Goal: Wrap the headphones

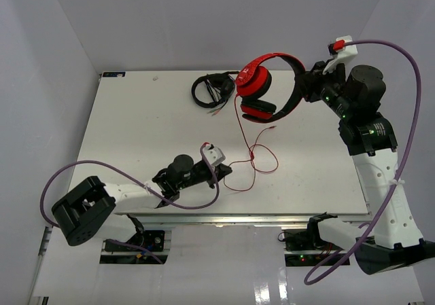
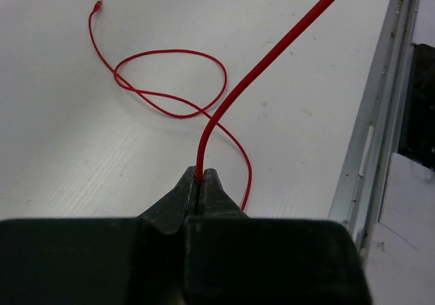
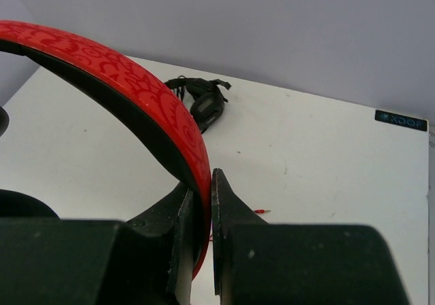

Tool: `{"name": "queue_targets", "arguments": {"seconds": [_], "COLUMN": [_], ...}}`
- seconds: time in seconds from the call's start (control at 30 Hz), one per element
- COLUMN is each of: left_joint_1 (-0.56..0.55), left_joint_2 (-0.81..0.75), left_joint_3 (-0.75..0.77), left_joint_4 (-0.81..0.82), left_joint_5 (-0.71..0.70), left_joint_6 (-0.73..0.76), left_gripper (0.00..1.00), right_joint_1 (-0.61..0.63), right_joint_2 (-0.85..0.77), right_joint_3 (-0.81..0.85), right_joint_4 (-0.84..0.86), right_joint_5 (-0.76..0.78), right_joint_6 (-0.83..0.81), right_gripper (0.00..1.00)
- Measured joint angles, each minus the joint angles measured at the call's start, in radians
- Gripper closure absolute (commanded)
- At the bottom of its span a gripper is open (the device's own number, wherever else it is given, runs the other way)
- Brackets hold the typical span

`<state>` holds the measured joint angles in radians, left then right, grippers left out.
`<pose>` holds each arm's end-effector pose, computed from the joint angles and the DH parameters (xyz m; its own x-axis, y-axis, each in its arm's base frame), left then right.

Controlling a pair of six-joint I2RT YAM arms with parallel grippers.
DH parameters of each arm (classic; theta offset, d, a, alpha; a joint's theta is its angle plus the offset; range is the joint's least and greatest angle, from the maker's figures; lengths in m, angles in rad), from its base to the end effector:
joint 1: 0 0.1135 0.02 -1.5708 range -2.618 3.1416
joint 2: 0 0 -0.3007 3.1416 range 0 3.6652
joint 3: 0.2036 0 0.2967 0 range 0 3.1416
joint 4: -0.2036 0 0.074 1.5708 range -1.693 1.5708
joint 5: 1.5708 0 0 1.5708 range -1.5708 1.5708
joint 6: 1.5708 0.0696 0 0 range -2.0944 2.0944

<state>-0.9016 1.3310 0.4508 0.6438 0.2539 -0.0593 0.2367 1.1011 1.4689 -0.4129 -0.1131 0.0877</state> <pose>0.1832 -0.2598 0.1867 -0.1990 0.1591 -0.9670 0.9005 0.4191 -0.1163 0.2669 0.0725 0.5356 -0.0737 0.0718 -0.9947 -0.3374 0.9368 0.0926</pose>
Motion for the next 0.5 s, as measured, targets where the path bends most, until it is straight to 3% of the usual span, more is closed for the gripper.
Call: {"name": "queue_targets", "arguments": {"seconds": [0.33,0.5], "left_joint_1": [-0.127,-0.155], "left_joint_2": [-0.075,-0.156], "left_joint_3": [0.217,0.460], "left_joint_4": [-0.558,-0.921], "left_joint_5": [-0.012,-0.184], "left_joint_6": [-0.075,-0.024], "left_gripper": [1.00,1.00], "right_joint_1": [0.000,0.001], "right_joint_2": [0.038,0.039], "right_joint_3": [-0.167,-0.286], "right_joint_4": [0.057,0.096], "right_joint_5": [0.296,0.360], "right_joint_6": [-0.058,-0.168], "right_gripper": [0.92,0.92]}}
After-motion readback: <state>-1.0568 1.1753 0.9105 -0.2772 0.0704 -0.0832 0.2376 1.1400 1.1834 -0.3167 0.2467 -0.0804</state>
